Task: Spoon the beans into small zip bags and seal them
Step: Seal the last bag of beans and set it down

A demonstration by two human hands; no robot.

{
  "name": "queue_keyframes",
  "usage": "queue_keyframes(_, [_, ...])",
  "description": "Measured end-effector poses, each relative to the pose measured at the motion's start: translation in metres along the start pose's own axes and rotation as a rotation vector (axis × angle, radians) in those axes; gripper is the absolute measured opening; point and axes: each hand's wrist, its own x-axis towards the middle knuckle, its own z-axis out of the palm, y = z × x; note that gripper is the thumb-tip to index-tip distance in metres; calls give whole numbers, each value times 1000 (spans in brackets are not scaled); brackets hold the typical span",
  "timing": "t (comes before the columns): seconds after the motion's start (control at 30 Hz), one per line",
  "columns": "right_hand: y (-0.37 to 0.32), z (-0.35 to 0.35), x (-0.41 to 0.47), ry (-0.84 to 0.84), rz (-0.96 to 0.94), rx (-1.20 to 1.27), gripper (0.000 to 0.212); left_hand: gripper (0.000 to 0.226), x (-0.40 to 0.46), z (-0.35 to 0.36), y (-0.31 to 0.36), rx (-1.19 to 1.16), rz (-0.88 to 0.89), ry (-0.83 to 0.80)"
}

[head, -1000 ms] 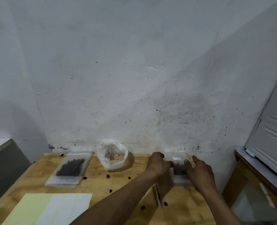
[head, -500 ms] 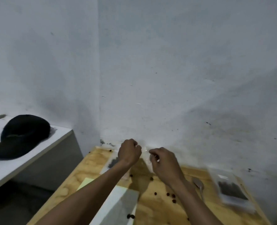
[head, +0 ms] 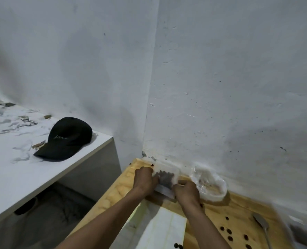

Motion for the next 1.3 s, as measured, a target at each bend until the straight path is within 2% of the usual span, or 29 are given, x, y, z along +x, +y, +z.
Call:
queue_keyframes(0.07, [-1, -5, 1, 14, 35, 175, 22, 19, -3, -7, 4, -200, 16, 41])
queue_keyframes(0.13, [-2, -9, 0, 13, -14, 247, 18, 17, -5, -18, 9, -416, 10, 47])
queue_keyframes(0.2, [-5, -13, -4, 7, -99, 275, 15, 24, -9, -33, 14, -634, -18, 12])
queue_keyframes(0.27, [-10, -13, -6, 21, -180, 277, 12, 32, -12, -50, 20, -728, -9, -22])
queue_keyframes(0.33, [-16, -11, -9, 6, -232, 264, 13, 27, -15, -65, 21, -761, 36, -31])
queue_keyframes(0.43, [-21, -5, -19, -11, -321, 157, 19, 14, -19, -83, 16, -817, 50, 50])
queue_keyframes(0.53, [-21, 6, -32, -52, -437, -90, 25, 13, -23, -96, 3, -829, 18, 146])
queue_keyframes(0.63, [-21, 22, -49, -268, -522, -448, 18, 12, -28, -104, -10, -813, -26, 188])
queue_keyframes(0.7, [-20, 34, -60, -359, -526, -615, 22, 13, -30, -106, -17, -812, -49, 200])
queue_keyframes(0.77, [-18, 42, -72, -362, -519, -698, 21, 13, -32, -106, -21, -816, -59, 207])
queue_keyframes(0.83, [-20, 46, -85, -332, -520, -751, 15, 13, -34, -106, -23, -819, -60, 207])
queue_keyframes(0.93, [-19, 51, -97, -290, -513, -766, 33, 15, -36, -106, -26, -827, -61, 206])
queue_keyframes(1.07, [-18, 53, -105, -238, -502, -750, 47, 16, -38, -103, -28, -822, -57, 214])
queue_keyframes(1.27, [-13, 52, -104, -352, -442, -704, 19, 15, -42, -101, -28, -837, -49, 170])
queue_keyframes(1.3, [-12, 52, -102, -365, -424, -683, 28, 14, -44, -101, -27, -837, -48, 168])
